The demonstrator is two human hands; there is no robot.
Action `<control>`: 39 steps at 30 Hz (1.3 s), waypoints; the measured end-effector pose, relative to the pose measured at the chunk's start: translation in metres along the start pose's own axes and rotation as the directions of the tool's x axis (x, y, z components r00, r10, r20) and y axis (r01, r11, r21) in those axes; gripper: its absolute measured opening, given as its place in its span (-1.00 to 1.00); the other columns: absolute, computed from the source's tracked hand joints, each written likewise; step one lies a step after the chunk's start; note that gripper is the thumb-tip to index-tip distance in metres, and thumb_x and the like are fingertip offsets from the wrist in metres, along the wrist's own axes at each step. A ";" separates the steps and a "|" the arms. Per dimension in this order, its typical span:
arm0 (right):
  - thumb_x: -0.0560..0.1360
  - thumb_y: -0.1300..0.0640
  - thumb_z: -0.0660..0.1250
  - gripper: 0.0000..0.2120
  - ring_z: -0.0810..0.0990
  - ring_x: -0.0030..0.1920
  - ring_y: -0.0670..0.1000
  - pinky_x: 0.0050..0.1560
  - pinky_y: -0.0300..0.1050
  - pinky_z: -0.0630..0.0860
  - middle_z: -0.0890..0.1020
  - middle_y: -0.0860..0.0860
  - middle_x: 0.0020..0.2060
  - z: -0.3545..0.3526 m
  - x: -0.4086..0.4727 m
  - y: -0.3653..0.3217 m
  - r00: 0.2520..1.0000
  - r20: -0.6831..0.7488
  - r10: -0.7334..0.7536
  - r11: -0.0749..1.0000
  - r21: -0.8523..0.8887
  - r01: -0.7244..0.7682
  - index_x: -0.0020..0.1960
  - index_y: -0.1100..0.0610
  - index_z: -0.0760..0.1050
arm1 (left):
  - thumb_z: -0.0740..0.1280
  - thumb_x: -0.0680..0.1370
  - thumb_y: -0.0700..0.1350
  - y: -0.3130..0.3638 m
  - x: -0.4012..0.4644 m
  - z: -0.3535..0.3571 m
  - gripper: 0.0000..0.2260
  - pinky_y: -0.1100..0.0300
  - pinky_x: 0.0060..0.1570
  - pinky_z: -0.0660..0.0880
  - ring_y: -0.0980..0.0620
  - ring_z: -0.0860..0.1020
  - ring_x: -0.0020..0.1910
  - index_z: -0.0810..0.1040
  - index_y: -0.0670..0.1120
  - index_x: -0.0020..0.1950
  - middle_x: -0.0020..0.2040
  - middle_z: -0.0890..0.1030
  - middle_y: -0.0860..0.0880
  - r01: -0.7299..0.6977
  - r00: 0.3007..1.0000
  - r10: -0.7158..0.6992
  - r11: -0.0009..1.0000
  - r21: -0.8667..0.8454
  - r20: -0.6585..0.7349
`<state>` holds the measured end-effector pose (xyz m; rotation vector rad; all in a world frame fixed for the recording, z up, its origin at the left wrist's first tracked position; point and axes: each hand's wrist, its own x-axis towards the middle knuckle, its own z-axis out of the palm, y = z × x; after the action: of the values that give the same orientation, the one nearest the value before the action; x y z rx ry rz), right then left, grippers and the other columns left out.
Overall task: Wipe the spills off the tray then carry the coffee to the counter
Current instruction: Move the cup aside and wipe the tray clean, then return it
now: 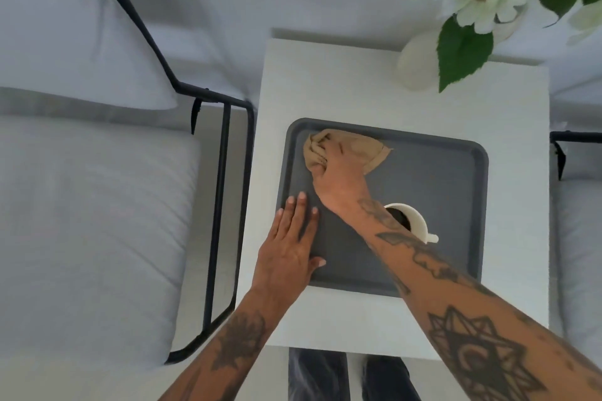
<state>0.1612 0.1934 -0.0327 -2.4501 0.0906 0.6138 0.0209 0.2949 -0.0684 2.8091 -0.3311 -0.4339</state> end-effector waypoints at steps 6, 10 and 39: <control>0.50 0.25 0.21 -0.65 0.55 -0.02 0.00 -0.13 -0.43 0.42 0.59 0.01 0.01 -0.010 0.005 -0.016 0.963 0.265 -0.053 0.981 0.196 0.000 0.26 0.07 0.46 | 0.55 0.33 0.13 0.001 0.002 0.003 -0.12 -0.09 0.46 0.14 -0.25 0.21 0.53 0.31 -0.19 0.53 0.54 0.27 -0.25 0.019 1.000 -0.019 0.998 -0.060 -0.002; 0.41 0.22 0.31 -0.74 0.60 -0.02 0.05 0.01 -0.07 0.52 0.64 0.02 -0.04 -0.062 -0.014 -0.020 0.925 0.373 -0.075 0.843 0.519 -0.141 0.07 0.01 0.56 | 0.40 0.53 0.05 -0.002 -0.001 -0.014 -0.42 0.07 0.51 0.21 -0.07 0.20 0.56 0.36 -0.06 0.51 0.56 0.30 -0.09 0.067 0.997 -0.078 0.929 -0.364 -0.017; 0.27 -0.51 0.20 -0.24 0.57 -0.15 0.09 -0.23 -0.14 0.47 0.58 0.07 -0.05 -0.159 -0.175 0.316 0.873 -0.007 0.488 0.789 0.432 -0.438 0.12 0.11 0.47 | 0.34 0.57 -0.09 0.281 0.055 -0.040 -0.78 0.24 0.07 0.56 0.16 0.63 0.02 0.64 -0.01 0.20 0.07 0.68 0.10 0.355 0.935 -0.246 0.618 -0.702 0.257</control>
<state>0.0057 -0.1688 -0.0125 -2.0340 0.8160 0.5771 0.0341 0.0274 0.0397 2.0070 0.2707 -0.6579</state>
